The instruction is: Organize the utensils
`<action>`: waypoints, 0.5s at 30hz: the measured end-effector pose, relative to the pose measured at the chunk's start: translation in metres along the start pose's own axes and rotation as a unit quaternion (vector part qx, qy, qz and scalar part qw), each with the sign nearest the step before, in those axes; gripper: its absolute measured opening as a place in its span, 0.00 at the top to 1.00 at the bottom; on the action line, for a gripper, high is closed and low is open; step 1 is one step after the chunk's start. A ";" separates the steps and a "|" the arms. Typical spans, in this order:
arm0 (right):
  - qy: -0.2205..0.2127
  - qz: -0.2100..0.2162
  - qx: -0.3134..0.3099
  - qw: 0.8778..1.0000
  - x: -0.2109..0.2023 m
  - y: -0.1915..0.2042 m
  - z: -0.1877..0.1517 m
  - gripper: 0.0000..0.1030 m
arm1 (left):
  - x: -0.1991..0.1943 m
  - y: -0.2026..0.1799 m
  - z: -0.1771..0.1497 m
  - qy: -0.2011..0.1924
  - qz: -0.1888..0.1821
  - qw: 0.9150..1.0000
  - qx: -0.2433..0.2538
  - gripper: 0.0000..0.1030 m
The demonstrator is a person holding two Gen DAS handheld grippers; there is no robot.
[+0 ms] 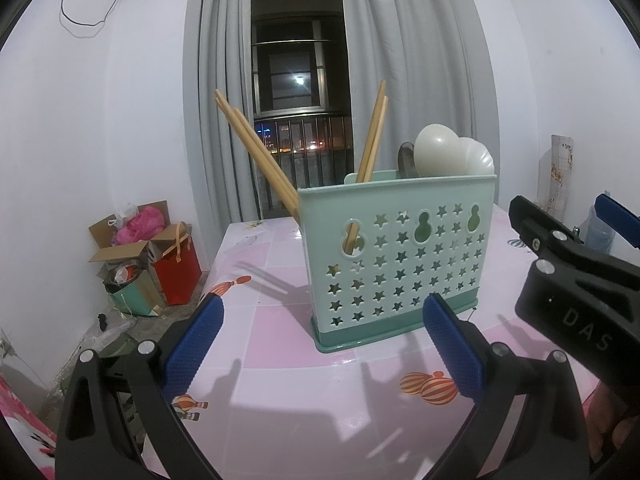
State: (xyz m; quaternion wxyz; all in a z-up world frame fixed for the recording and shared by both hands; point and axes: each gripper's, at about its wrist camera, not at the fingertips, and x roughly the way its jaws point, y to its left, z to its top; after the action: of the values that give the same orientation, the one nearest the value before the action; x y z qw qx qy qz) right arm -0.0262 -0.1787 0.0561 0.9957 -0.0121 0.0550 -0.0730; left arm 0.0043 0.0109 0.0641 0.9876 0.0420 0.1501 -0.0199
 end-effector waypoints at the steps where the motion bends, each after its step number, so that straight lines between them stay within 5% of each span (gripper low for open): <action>1: 0.000 0.000 0.000 1.000 0.000 0.000 0.000 0.07 | 0.000 0.000 0.000 0.000 0.000 1.000 0.000 0.05; 15: 0.000 0.000 0.000 1.000 0.000 0.000 0.000 0.07 | -0.006 0.003 0.000 0.003 0.002 1.000 0.004 0.05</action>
State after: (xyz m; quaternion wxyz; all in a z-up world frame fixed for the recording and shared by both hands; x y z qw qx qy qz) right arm -0.0265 -0.1786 0.0564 0.9958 -0.0119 0.0548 -0.0729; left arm -0.0015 0.0140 0.0658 0.9870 0.0460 0.1528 -0.0185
